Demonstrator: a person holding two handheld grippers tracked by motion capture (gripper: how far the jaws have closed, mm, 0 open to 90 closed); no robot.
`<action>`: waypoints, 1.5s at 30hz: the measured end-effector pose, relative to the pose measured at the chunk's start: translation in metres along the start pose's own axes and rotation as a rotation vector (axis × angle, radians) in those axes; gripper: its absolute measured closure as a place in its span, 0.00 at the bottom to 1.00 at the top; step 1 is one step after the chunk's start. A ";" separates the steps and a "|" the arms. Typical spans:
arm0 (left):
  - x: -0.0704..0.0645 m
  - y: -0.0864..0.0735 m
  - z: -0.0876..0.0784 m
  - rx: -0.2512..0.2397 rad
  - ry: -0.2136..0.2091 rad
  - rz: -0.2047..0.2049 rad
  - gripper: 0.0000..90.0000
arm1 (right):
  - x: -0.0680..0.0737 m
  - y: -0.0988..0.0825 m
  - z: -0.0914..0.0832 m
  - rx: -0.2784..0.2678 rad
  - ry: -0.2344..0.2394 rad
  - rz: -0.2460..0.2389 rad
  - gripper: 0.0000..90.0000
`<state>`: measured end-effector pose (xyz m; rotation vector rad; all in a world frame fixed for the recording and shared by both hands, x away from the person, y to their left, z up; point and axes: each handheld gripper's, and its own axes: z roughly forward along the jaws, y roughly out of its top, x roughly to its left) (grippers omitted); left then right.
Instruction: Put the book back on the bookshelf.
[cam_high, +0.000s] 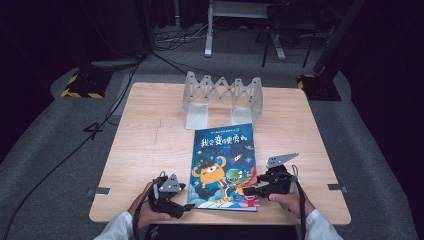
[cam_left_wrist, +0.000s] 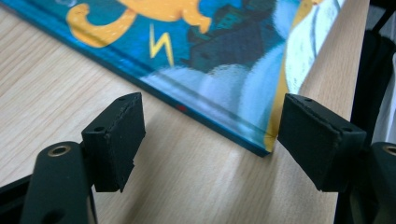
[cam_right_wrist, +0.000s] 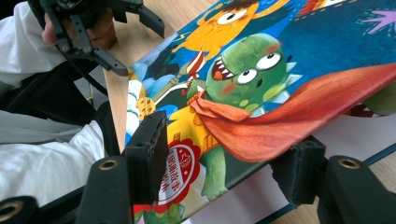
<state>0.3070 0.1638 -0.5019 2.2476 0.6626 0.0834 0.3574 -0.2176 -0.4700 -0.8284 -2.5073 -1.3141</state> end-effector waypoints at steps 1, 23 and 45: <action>0.002 0.000 -0.001 -0.002 -0.004 -0.011 0.26 | 0.002 0.000 -0.001 -0.013 -0.005 -0.021 0.48; 0.020 0.010 0.004 -0.010 -0.011 -0.095 0.22 | 0.030 0.003 -0.013 -0.099 -0.025 -0.214 0.49; 0.037 0.037 0.031 -0.046 -0.163 -0.186 0.07 | 0.042 0.002 -0.019 -0.143 -0.046 -0.363 0.48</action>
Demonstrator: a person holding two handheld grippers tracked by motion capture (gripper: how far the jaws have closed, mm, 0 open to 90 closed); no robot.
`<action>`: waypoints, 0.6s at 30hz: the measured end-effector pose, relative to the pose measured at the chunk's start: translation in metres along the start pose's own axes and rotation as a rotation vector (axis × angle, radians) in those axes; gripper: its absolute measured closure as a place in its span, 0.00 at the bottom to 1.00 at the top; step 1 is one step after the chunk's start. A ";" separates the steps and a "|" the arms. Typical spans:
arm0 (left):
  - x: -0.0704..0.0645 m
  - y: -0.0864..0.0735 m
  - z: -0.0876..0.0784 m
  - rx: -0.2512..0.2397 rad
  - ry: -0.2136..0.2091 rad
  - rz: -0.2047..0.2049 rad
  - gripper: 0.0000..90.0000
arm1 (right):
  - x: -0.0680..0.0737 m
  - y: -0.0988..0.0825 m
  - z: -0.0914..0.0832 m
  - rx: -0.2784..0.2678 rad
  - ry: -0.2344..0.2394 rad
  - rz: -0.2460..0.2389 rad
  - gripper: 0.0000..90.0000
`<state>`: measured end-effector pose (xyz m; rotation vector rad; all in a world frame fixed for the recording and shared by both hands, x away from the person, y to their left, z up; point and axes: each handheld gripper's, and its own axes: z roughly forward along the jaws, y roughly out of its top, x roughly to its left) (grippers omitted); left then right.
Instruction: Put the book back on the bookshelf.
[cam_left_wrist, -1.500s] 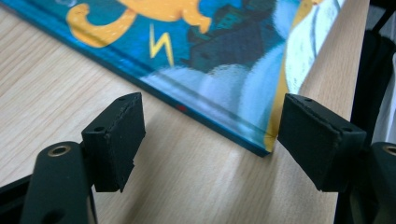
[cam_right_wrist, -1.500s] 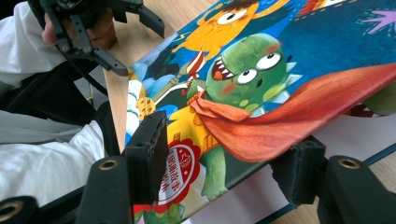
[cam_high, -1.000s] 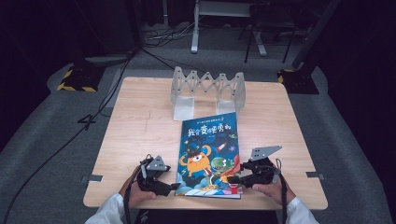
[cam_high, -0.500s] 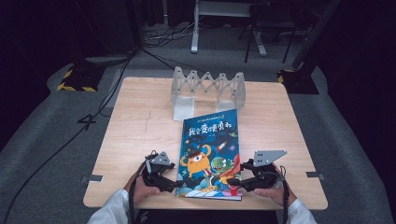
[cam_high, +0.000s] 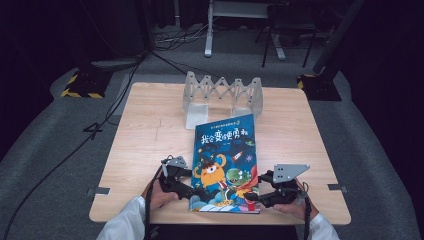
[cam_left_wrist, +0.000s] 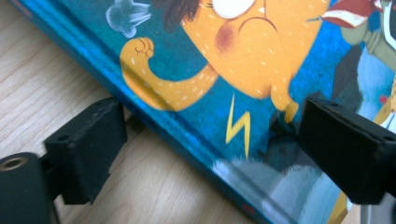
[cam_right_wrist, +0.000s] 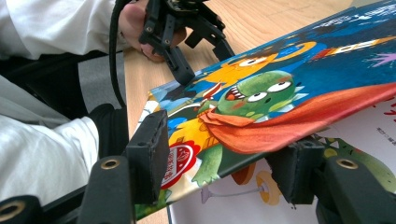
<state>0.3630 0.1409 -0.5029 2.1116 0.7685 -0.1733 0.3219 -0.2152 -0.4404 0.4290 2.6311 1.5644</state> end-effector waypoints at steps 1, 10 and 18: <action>0.000 0.001 0.001 -0.001 -0.009 -0.007 0.06 | 0.001 0.000 0.000 -0.002 -0.004 -0.011 0.48; -0.002 0.004 -0.002 -0.004 -0.015 0.038 0.09 | 0.005 -0.001 -0.002 -0.016 -0.013 -0.069 0.48; 0.003 0.008 -0.010 -0.109 -0.023 0.035 0.31 | 0.004 -0.003 -0.010 -0.003 -0.024 -0.103 0.50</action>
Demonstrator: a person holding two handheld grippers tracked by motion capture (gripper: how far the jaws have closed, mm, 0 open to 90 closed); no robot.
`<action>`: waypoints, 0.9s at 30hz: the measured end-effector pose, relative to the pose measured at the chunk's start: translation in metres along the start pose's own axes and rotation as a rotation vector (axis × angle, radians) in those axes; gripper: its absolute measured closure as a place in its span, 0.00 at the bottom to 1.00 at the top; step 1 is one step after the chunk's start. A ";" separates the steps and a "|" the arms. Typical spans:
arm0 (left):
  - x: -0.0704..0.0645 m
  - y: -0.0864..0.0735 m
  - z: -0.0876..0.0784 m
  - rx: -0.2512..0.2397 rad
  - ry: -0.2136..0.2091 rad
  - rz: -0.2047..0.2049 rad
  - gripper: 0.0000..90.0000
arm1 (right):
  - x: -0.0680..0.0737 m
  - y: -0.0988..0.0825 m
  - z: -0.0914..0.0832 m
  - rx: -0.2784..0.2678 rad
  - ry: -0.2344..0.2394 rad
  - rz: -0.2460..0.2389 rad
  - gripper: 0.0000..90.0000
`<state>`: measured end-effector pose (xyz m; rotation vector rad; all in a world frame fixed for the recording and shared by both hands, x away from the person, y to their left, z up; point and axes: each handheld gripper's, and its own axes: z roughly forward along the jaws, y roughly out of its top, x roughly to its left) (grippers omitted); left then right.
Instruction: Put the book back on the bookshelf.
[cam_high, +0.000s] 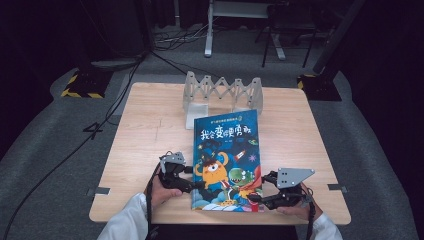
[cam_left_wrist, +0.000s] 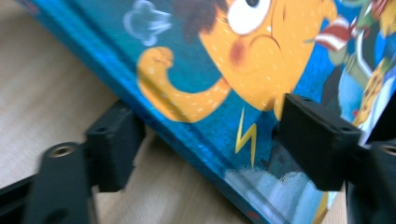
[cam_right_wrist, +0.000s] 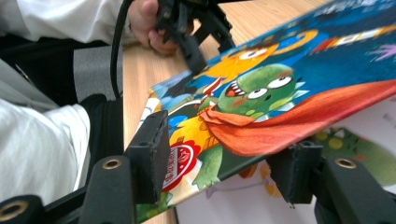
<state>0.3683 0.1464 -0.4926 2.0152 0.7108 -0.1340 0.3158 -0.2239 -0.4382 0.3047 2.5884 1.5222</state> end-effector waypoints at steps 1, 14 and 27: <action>-0.001 0.001 -0.001 -0.018 0.007 0.009 0.34 | 0.000 -0.001 -0.001 0.003 -0.003 -0.005 0.51; -0.023 0.013 -0.010 -0.105 0.060 0.178 0.62 | -0.013 -0.029 -0.009 0.115 -0.097 0.035 0.55; -0.042 0.022 -0.014 -0.152 0.052 0.275 0.72 | -0.019 -0.037 -0.015 0.113 -0.188 0.033 0.62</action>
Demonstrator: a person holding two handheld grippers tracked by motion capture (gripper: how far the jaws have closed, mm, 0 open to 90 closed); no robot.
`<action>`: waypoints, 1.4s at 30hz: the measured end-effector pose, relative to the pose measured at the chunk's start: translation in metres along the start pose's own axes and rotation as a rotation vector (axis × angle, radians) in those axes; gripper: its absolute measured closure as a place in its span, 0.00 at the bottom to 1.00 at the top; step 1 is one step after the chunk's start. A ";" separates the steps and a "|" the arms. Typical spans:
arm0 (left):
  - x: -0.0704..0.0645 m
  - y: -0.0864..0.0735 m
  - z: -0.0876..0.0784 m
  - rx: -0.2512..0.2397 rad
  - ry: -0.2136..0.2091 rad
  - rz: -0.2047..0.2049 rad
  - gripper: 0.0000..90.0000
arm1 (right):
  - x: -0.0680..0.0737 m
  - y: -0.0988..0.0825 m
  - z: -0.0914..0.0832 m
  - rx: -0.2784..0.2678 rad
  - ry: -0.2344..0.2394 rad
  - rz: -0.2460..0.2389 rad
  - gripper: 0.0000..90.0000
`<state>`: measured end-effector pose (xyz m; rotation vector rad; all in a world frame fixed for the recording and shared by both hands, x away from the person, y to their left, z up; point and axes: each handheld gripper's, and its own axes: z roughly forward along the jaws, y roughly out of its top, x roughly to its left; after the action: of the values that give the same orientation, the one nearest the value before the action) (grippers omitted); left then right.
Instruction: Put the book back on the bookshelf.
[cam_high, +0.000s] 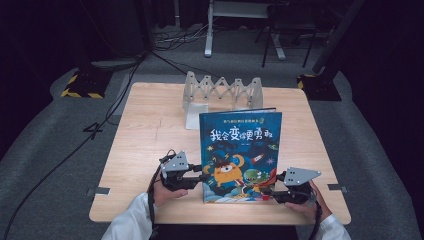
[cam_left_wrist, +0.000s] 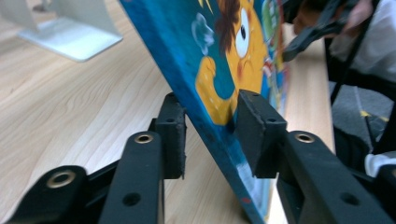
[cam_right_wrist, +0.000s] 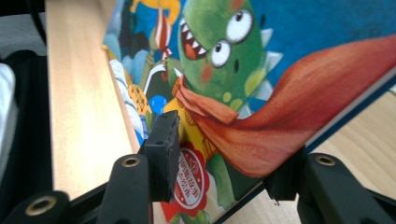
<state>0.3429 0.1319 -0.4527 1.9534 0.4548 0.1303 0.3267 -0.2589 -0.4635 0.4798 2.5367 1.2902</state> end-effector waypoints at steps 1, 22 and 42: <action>-0.001 0.001 -0.001 -0.010 -0.009 0.008 0.73 | 0.000 0.000 0.000 -0.004 -0.005 -0.003 0.63; -0.022 0.027 0.008 -0.079 0.029 0.110 0.74 | -0.003 -0.003 0.003 -0.036 -0.051 0.018 0.68; -0.031 0.028 0.010 -0.091 -0.051 0.160 0.92 | -0.028 -0.005 -0.022 -0.100 -0.218 0.154 0.58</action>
<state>0.3249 0.1019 -0.4277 1.8976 0.2539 0.1999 0.3433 -0.2888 -0.4533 0.7626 2.2831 1.3289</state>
